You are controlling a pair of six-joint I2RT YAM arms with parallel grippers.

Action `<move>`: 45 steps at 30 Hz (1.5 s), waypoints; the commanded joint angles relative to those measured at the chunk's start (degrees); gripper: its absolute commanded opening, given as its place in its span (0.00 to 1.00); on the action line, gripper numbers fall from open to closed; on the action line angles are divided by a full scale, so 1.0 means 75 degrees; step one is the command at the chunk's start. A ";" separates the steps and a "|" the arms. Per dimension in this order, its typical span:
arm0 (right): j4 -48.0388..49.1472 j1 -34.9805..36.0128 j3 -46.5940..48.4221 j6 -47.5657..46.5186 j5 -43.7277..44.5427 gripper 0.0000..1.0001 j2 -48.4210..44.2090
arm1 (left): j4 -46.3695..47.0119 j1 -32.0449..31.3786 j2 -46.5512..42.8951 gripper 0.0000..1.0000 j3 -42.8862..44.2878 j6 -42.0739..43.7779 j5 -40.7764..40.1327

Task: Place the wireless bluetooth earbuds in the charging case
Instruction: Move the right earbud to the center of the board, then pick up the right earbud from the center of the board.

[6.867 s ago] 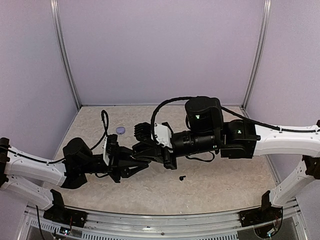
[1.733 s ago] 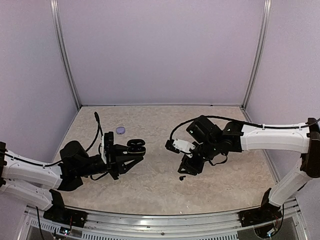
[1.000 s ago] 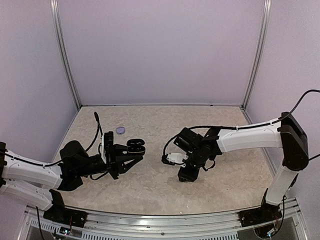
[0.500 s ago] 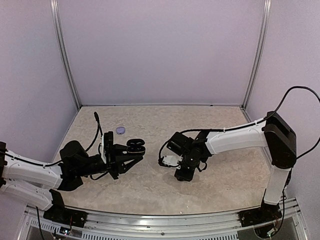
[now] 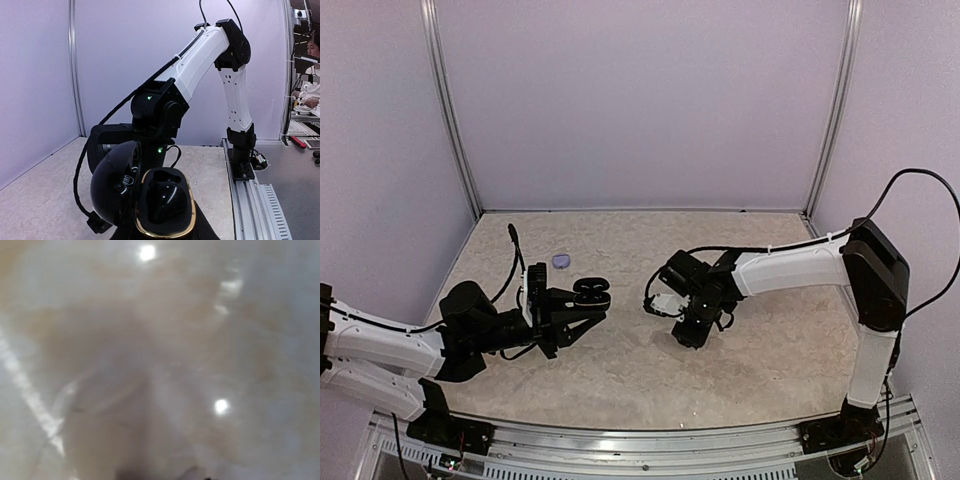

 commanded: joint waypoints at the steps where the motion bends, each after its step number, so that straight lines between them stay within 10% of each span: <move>1: -0.0032 -0.0133 0.0308 0.0292 -0.0291 0.40 -0.0125 | 0.0225 0.0071 -0.0043 0.00 -0.0021 0.0080 0.0030; 22: -0.1041 -0.0184 0.0684 0.0511 -0.0766 0.42 0.0416 | 0.0289 0.0073 -0.0004 0.00 -0.0056 0.0021 0.0075; 45: -0.1006 -0.0318 0.0479 0.0560 -0.0802 0.21 0.0360 | 0.0300 0.0071 0.0046 0.00 -0.0018 0.0054 0.0065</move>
